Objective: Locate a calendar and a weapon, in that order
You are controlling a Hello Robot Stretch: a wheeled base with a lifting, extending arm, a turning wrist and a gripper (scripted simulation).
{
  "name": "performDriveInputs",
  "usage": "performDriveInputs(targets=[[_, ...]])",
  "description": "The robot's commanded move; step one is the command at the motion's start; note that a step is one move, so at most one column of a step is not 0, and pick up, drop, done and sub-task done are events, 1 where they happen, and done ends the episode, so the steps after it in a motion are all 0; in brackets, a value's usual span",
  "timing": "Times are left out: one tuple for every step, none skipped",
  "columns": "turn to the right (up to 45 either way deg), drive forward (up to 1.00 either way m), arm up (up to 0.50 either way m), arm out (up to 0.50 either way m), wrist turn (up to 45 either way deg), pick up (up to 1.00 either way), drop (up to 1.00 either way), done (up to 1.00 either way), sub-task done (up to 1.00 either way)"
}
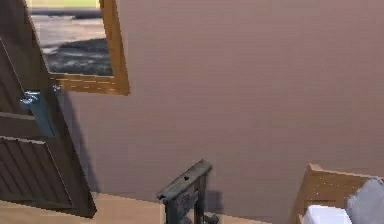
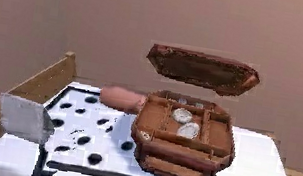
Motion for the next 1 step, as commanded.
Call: performDriveInputs(targets=[[0.0,0.0,0.0,0.0,0.0,0.0,0.0,1.0,0.0]])
